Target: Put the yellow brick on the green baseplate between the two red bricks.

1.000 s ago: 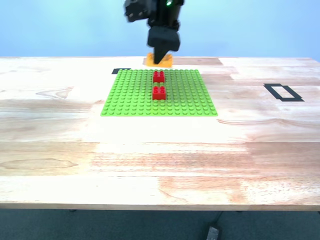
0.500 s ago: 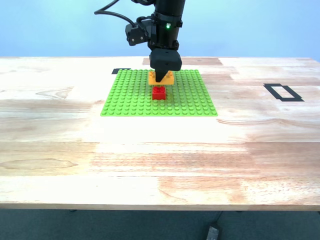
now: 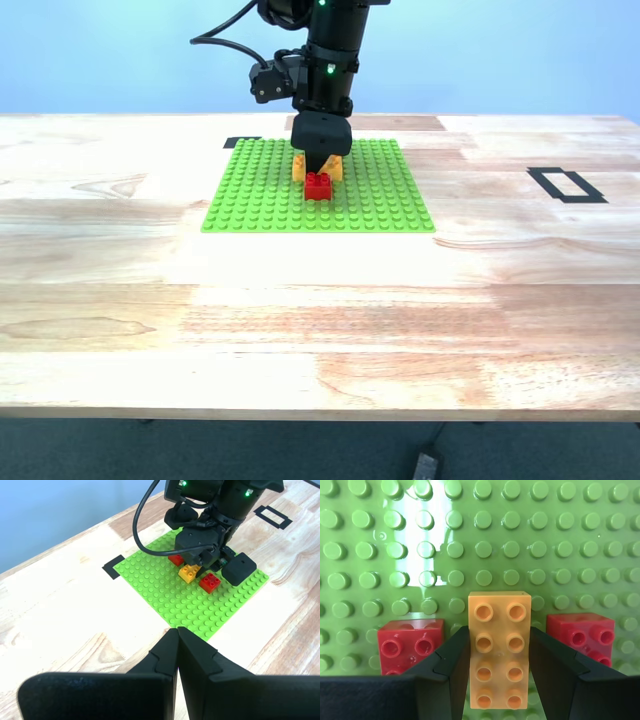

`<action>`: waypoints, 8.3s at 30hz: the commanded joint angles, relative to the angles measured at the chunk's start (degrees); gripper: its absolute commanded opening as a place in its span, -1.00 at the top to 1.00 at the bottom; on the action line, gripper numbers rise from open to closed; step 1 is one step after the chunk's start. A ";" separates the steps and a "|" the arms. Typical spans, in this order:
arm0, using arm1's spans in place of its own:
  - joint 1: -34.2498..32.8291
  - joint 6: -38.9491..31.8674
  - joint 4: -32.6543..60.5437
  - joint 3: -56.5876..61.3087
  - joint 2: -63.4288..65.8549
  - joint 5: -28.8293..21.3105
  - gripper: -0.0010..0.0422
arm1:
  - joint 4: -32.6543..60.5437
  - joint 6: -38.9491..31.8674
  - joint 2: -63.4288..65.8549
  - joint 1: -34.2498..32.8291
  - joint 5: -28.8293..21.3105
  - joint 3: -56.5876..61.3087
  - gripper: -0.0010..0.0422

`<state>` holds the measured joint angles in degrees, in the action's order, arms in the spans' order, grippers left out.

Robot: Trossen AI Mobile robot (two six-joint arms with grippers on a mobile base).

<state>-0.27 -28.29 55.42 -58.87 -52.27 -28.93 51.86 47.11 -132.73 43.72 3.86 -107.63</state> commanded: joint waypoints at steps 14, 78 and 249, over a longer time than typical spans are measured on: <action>0.00 -0.04 -0.11 -0.02 0.00 -0.04 0.96 | -0.70 -0.72 0.81 -0.31 0.48 -0.09 0.44; 0.00 -0.61 0.94 -0.02 0.00 -0.04 0.96 | -2.93 -3.41 0.66 -0.17 0.52 4.68 0.87; 0.04 24.92 -55.19 57.61 47.80 21.51 0.96 | -54.12 -42.38 123.73 -36.30 -14.62 107.06 0.95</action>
<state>-0.23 -3.38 -0.08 -1.23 -4.45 -7.44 -2.24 4.75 -8.99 7.42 -10.68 -0.56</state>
